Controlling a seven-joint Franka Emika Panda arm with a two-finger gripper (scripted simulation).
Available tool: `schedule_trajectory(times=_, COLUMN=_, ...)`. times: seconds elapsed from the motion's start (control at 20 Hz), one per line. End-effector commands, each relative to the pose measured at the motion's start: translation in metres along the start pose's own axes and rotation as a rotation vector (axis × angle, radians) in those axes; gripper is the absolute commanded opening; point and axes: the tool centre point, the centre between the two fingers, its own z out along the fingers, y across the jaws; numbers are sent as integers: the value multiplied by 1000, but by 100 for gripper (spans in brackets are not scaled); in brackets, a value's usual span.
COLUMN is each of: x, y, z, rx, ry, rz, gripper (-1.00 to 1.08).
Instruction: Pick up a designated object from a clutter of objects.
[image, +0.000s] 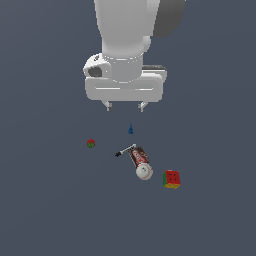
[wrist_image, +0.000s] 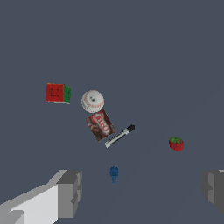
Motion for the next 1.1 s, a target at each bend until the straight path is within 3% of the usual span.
schedule_trajectory(times=0.0, x=0, y=0, z=0, rx=0, ry=0, rz=0, gripper=100)
schedule_trajectory(times=0.5, x=4, y=-8, z=-17, rx=-21, ry=40, rz=-5, gripper=100)
schedule_trajectory(times=1.05, x=-3, y=-9, z=14, rx=-19, ry=33, rz=-12, gripper=100)
